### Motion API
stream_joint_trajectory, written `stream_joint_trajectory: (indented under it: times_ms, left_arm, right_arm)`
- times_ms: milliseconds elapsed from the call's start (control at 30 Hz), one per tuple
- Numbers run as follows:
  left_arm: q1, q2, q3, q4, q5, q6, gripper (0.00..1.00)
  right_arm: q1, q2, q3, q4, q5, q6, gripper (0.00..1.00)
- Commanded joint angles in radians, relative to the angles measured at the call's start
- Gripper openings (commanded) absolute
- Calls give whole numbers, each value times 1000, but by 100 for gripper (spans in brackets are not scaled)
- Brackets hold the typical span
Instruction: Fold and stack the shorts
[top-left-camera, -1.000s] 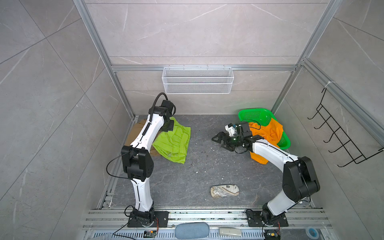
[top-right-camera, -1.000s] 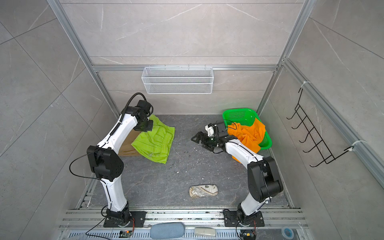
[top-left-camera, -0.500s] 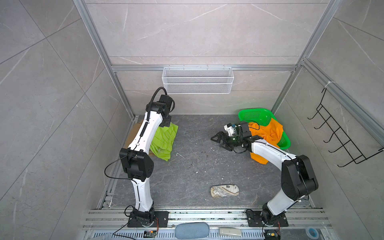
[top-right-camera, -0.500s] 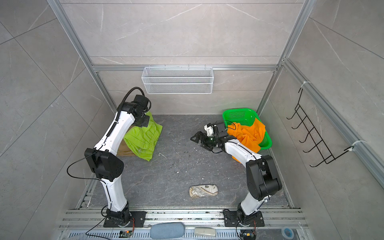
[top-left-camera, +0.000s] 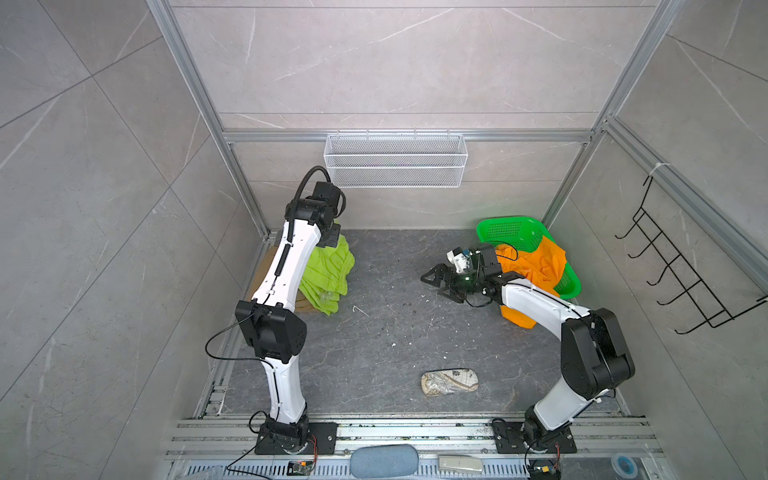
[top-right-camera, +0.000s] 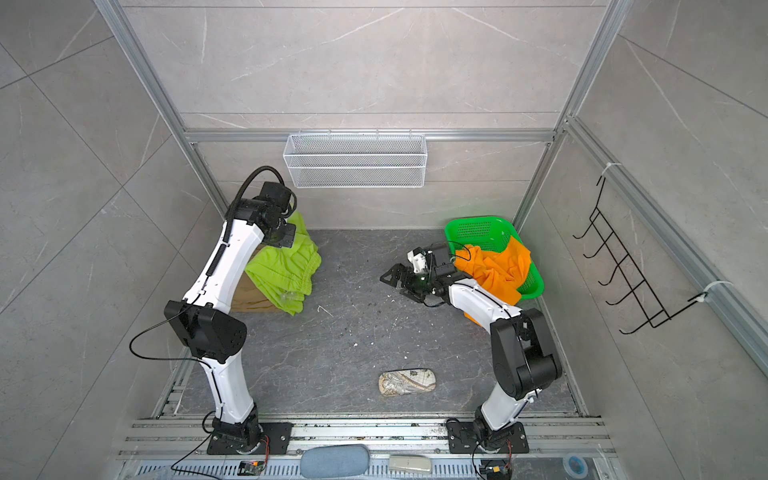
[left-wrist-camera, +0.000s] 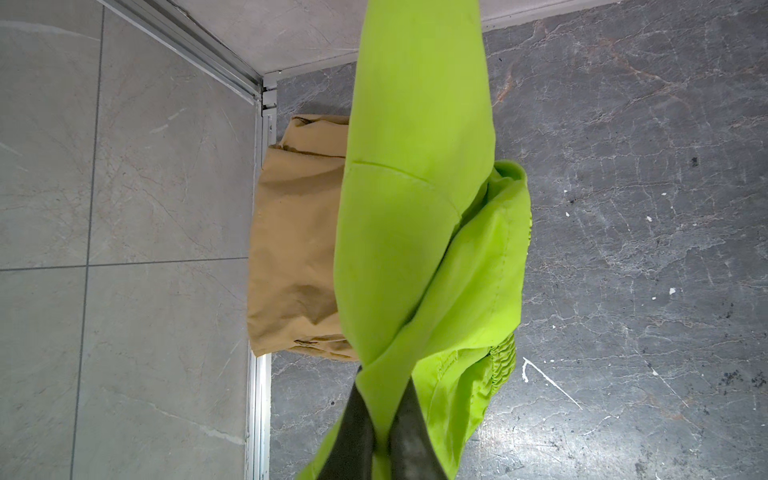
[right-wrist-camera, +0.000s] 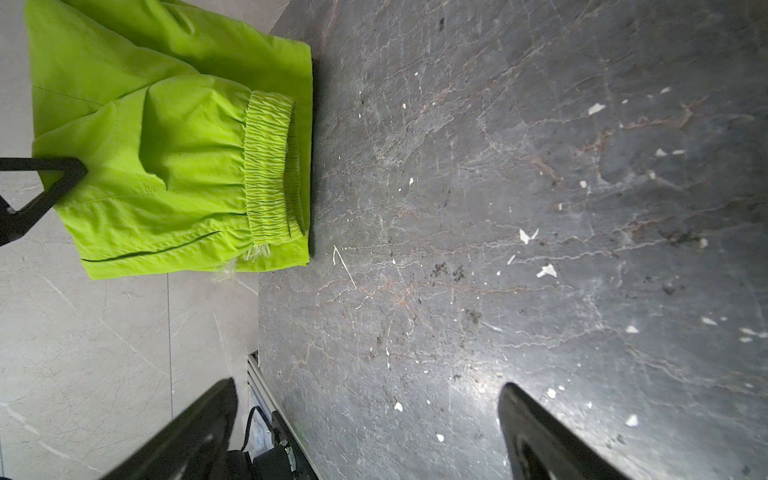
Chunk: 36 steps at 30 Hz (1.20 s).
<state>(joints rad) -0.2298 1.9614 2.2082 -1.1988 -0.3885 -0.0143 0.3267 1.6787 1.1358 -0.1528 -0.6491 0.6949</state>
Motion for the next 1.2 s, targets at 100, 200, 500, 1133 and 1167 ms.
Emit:
stream_joint_trajectory:
  times_ms: [100,200,500,1133,1167]
  left_arm:
    - [104,-53,-3,70,103,75,0]
    - [138,-51,-17,97,146,92,0]
    - [214,-22,-115,164,156,86,0]
    - [420,157,-232,230,149,-19,7]
    - [427,169,-232,229,147,-33,13]
  right_arm:
    - [-4,9,-25,30,-16,23,99]
    - [-3,11,-28,42,-21,32,99]
    - [-2,22,-30,39,-27,43,99]
    - [47,77,-25,40,-6,62,99]
    - [52,77,-25,36,-4,61,99]
